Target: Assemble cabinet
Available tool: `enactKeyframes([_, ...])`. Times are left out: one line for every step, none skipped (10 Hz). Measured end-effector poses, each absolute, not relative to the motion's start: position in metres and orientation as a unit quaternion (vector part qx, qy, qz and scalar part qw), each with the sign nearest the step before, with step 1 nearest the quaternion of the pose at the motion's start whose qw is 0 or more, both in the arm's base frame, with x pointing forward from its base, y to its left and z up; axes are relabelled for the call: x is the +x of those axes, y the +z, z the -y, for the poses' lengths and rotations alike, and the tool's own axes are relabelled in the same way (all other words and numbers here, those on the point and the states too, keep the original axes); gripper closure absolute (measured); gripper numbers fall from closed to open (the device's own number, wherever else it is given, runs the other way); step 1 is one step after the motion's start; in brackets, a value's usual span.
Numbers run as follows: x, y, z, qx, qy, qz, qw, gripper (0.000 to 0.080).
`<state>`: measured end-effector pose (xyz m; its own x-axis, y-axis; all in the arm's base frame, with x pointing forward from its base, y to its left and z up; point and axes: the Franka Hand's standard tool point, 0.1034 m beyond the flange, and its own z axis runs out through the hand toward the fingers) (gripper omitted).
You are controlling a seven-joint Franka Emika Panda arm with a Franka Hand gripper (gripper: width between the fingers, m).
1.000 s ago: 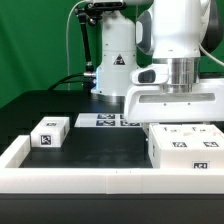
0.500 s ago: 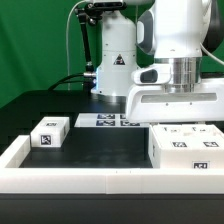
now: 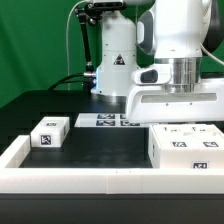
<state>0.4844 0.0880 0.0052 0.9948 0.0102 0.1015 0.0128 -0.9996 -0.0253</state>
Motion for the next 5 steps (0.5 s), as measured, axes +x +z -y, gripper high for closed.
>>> enactKeyframes([0.484, 0.005, -0.088, -0.999, -0.051, 0.006, 0.013, 0.0629])
enactKeyframes([0.484, 0.005, -0.088, -0.999, -0.051, 0.006, 0.013, 0.0629])
enactKeyframes([0.484, 0.006, -0.088, -0.999, -0.049, 0.008, 0.013, 0.0629])
enactKeyframes([0.483, 0.014, -0.087, -0.999, -0.042, 0.014, 0.012, 0.0629])
enactKeyframes([0.484, 0.024, -0.087, -0.999, -0.042, 0.017, 0.012, 0.0629])
